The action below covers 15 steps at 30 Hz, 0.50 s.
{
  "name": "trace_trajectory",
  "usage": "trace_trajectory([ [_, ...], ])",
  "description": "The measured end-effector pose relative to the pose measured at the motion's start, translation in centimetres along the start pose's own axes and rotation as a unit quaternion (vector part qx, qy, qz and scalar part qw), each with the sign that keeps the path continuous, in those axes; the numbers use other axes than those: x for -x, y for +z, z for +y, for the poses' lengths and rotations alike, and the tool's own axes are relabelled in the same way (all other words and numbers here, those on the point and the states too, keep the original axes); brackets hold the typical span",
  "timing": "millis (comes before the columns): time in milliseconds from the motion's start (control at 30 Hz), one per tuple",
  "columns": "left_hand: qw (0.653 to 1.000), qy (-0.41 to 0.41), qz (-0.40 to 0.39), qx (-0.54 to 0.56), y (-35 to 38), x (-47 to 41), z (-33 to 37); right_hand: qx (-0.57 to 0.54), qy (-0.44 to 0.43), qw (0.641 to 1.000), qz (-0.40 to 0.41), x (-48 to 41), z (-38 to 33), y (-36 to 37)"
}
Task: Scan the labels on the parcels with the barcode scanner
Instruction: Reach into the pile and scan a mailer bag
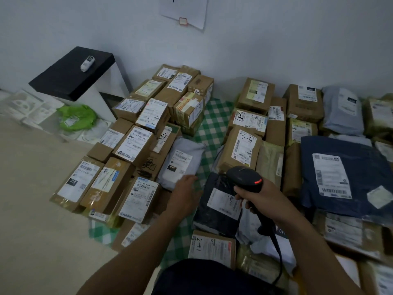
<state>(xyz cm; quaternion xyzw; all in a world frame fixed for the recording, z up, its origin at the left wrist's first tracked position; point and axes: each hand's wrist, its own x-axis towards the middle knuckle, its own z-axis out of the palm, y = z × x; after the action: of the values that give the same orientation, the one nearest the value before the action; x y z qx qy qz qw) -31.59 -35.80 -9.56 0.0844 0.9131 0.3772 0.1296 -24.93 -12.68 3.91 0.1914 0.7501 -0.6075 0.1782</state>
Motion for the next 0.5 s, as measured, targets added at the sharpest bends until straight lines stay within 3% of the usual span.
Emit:
trace_trajectory([
  [133,0.996,0.047,-0.07,0.011,0.5,6.4,-0.1,0.01,-0.004,1.0,-0.009,1.8,2.0,1.0],
  [367,0.981,-0.073,-0.176,0.043,3.3,12.5,-3.3,0.012,-0.001,1.0,-0.003,4.4,5.0,3.6],
  [500,0.983,-0.081,-0.162,0.028,4.4,13.3,-4.6,0.013,-0.001,1.0,-0.006,5.5,6.2,4.4],
])
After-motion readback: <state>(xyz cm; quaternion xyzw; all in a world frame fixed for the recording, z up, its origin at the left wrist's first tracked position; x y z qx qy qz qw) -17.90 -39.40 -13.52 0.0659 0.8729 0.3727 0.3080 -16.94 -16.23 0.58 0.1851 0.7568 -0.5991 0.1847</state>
